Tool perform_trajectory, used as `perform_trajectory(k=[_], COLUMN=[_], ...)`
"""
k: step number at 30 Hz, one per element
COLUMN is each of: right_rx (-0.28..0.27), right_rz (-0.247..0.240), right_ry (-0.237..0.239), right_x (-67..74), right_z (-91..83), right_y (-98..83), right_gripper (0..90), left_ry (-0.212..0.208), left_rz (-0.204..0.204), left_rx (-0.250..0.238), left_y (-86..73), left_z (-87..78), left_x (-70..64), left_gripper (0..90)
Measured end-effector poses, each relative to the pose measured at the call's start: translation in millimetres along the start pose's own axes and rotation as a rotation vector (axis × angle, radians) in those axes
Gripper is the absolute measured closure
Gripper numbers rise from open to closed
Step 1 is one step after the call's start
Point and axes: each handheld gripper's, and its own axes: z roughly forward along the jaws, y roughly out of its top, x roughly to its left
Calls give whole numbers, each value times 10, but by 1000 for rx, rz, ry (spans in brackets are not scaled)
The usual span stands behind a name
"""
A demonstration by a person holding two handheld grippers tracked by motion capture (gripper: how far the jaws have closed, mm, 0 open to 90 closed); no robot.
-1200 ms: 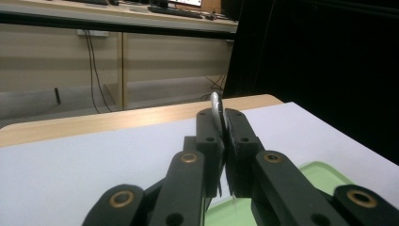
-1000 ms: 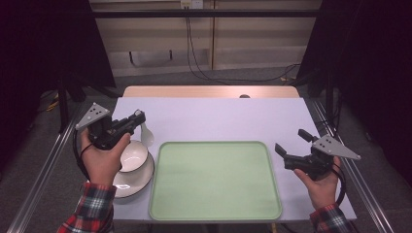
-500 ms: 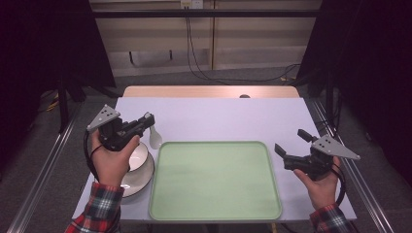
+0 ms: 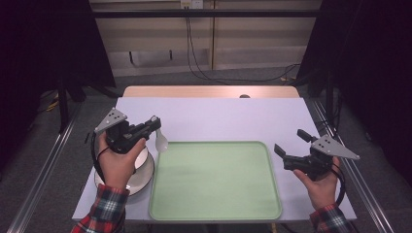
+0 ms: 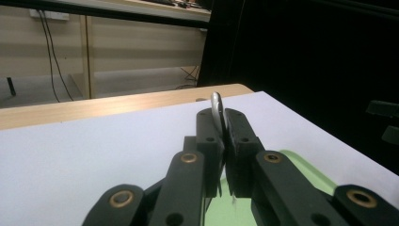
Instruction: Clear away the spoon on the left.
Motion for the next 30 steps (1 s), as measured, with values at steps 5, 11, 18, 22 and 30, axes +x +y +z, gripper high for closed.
perform_trajectory(k=[5, 11, 18, 22, 30], right_rx=[4, 3, 7, 6, 5], right_rz=[-1, -4, 1, 0, -4], right_ry=[3, 6, 8, 6, 12], right_x=[4, -2, 8, 6, 11], right_z=[0, -3, -3, -6, -2], right_y=[-1, -1, -3, -2, -4], right_gripper=[53, 53, 54, 54, 55], left_ry=[-13, -19, -40, -42, -60], left_rz=[-6, 6, -4, -8, -9], left_rx=[2, 18, 16, 20, 30], left_y=[-31, -69, -117, -157, -239], left_z=[33, 71, 108, 123, 152], left_x=[-20, -46, -84, -96, -131], left_gripper=[856, 856, 856, 856, 856])
